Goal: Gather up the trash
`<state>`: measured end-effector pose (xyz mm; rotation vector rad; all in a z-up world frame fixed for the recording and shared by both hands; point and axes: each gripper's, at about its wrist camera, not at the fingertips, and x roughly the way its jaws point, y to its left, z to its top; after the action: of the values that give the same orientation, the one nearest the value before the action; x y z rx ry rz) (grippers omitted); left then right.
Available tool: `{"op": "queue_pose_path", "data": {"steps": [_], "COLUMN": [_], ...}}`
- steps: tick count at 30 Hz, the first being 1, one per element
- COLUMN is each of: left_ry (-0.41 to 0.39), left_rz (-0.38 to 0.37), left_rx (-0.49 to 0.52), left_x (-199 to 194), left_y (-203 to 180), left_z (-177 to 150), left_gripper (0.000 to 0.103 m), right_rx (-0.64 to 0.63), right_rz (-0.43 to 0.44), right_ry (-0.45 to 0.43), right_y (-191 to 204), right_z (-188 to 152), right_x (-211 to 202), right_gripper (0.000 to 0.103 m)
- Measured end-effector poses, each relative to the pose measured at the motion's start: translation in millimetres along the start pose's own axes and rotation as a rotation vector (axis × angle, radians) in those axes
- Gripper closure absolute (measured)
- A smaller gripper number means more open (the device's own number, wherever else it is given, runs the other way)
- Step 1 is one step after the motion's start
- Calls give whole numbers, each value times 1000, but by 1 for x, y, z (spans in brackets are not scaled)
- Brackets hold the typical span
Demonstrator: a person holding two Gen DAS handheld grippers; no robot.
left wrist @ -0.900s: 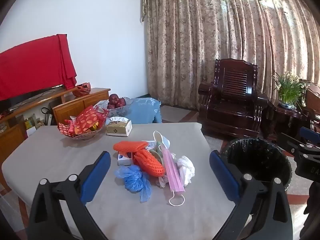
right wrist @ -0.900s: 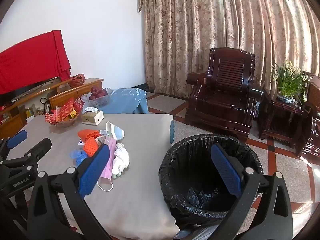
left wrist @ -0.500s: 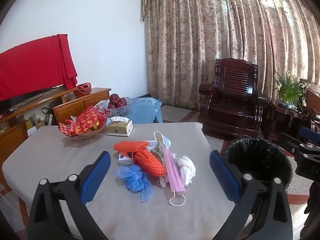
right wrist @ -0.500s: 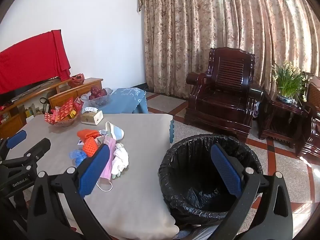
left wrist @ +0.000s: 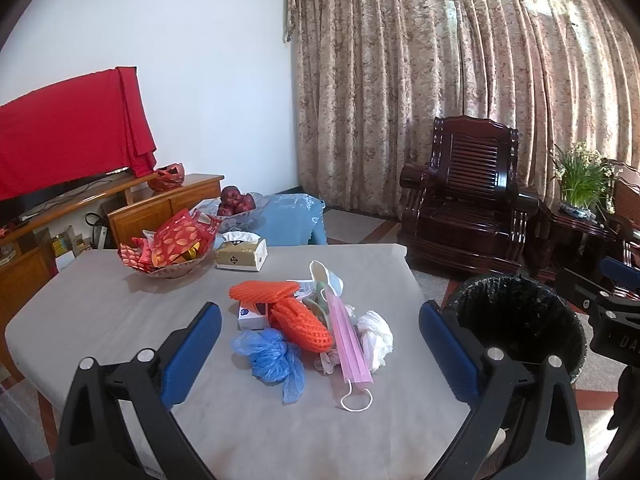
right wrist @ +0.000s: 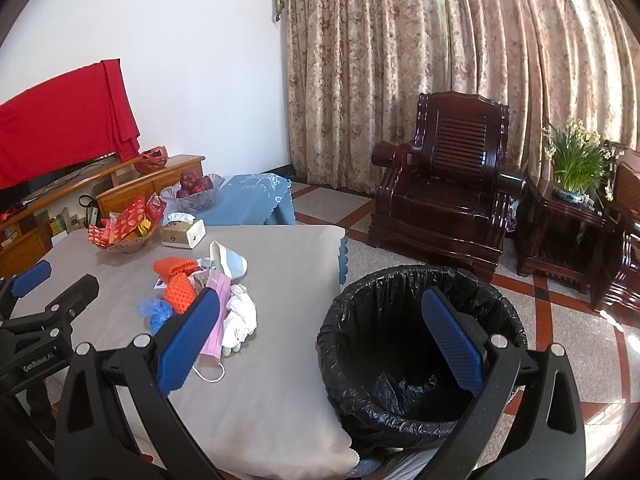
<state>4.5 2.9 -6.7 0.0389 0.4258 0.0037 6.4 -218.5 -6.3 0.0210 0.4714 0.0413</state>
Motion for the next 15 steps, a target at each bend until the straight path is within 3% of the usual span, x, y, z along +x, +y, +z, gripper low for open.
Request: {"op": "queue_pose_path", "data": {"steps": [15], "left_ry": [3], "left_rz": [0], "left_rx": [-1], "left_x": [2], "left_y": [2], "left_z": [0], "left_gripper": [6], "right_rx": [1], "right_rz": [0], "right_ry": [2], "right_y": [1], "right_z": [0], "right_x": [1], "right_gripper": [5]}}
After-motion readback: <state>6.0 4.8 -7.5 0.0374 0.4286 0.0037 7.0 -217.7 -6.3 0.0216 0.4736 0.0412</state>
